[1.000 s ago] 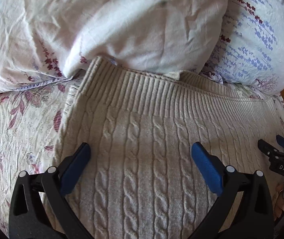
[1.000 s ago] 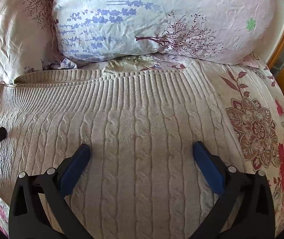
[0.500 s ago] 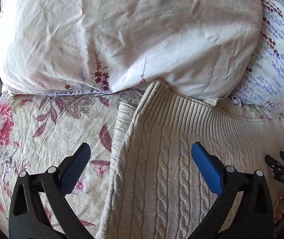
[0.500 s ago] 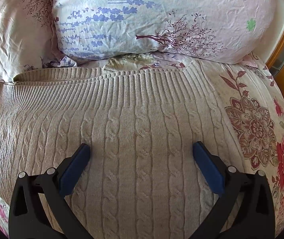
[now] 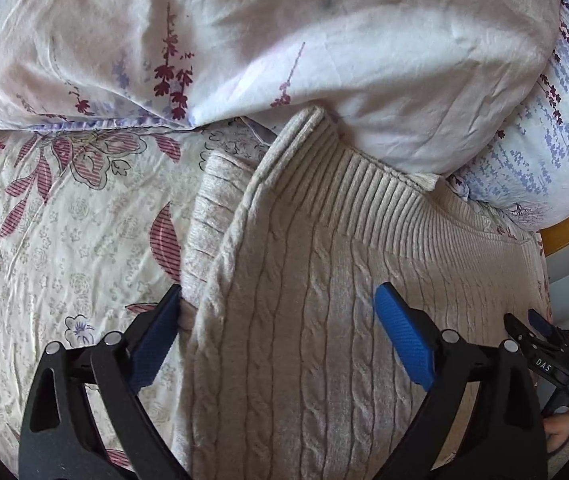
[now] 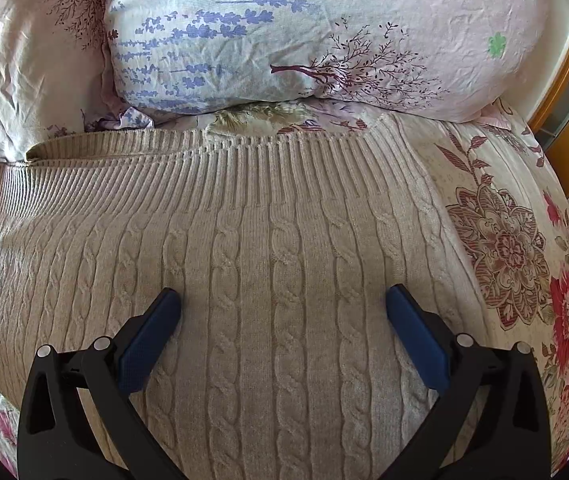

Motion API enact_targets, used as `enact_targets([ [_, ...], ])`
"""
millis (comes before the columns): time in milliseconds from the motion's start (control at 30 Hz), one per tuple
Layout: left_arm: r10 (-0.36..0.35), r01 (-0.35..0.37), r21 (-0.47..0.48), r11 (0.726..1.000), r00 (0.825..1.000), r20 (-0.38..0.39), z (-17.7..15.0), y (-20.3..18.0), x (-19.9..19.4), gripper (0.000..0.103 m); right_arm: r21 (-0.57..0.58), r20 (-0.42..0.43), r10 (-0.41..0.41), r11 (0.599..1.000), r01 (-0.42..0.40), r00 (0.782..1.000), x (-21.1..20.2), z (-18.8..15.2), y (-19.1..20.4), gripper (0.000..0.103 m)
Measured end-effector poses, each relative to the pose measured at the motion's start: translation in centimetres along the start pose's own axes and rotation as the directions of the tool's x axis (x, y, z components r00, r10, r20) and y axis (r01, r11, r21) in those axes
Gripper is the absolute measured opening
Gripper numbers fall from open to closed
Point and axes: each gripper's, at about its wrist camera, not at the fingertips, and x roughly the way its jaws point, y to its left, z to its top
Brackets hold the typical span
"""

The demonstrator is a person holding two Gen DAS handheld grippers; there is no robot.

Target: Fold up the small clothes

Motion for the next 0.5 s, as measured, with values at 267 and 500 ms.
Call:
enact_targets([
  [267, -0.152, 0.156, -0.162, 0.974, 0.988, 0.033, 0.7, 3.6, -0.8, 0.081, 0.001, 0.002, -0.001, 1.000, 0.001, 1.000, -0.1, 0.0, 0.0, 0.102],
  [500, -0.228, 0.229, -0.245, 0.942, 0.973, 0.030, 0.6, 5.7, -1.2, 0.061, -0.001, 0.002, 0.000, 1.000, 0.000, 1.000, -0.1, 0.0, 0.0, 0.102],
])
